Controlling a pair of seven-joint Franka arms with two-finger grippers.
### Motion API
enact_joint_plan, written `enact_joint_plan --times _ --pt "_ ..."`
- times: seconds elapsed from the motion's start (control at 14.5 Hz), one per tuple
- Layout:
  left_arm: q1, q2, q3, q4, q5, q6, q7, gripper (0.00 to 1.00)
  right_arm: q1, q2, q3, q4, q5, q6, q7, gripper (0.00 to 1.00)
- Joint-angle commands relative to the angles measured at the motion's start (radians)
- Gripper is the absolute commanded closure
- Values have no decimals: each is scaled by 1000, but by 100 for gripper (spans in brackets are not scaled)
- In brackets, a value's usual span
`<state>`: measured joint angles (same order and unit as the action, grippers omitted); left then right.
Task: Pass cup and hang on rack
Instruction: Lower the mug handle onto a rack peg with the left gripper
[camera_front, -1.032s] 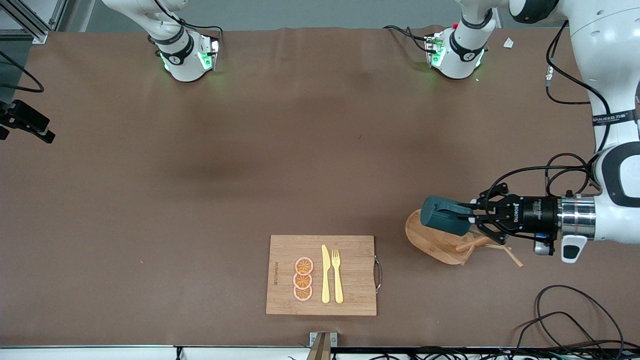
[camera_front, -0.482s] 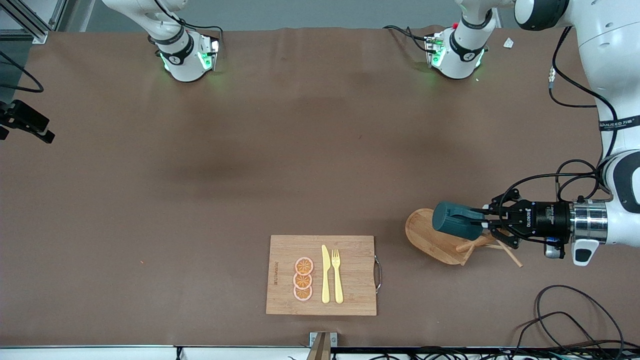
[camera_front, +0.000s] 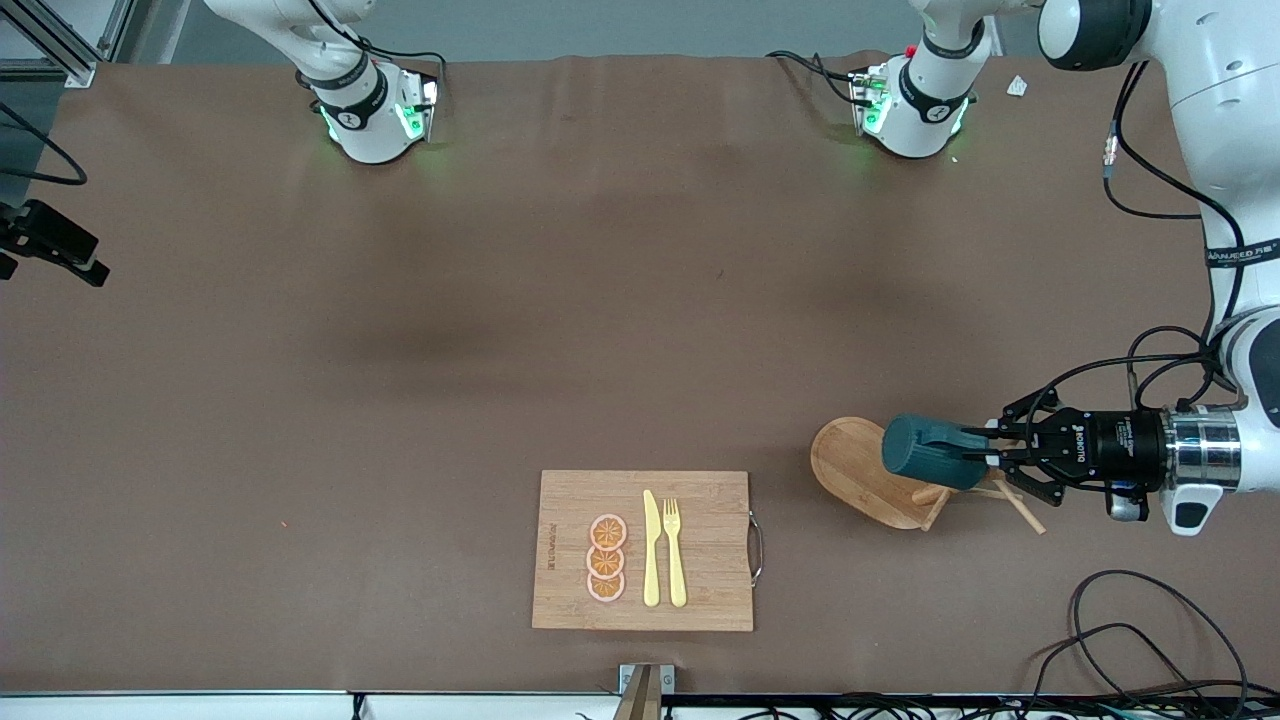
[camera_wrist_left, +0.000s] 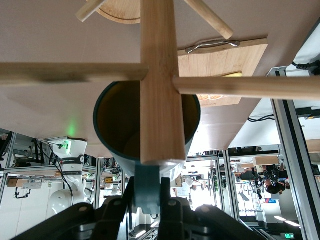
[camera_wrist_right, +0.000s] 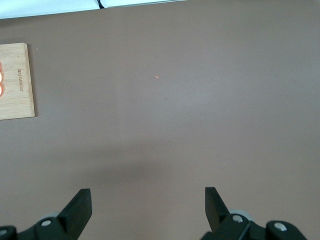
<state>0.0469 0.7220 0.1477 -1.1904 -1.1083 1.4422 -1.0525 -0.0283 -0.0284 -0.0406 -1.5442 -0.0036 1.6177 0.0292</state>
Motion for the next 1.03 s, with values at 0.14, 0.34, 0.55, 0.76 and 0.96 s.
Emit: enact_joint_plan --times 0.14,0.34,0.55,0.76,0.96 --pt "4 5 -4 2 -19 -11 9 100 -2 -28 -1 -31 -1 11 -12 0" --pt "4 14 -4 2 -21 -8 8 99 -2 -28 -1 -28 -1 13 -14 0" --pt "13 25 -4 2 -31 -3 2 98 -2 -28 -1 -28 -1 13 -14 0" --pt "14 27 -4 3 -31 -3 0 97 -2 -28 -1 -28 -1 11 -12 0" --pt "16 27 -2 3 -34 0 -3 88 -2 -28 -1 -28 -1 11 -14 0"
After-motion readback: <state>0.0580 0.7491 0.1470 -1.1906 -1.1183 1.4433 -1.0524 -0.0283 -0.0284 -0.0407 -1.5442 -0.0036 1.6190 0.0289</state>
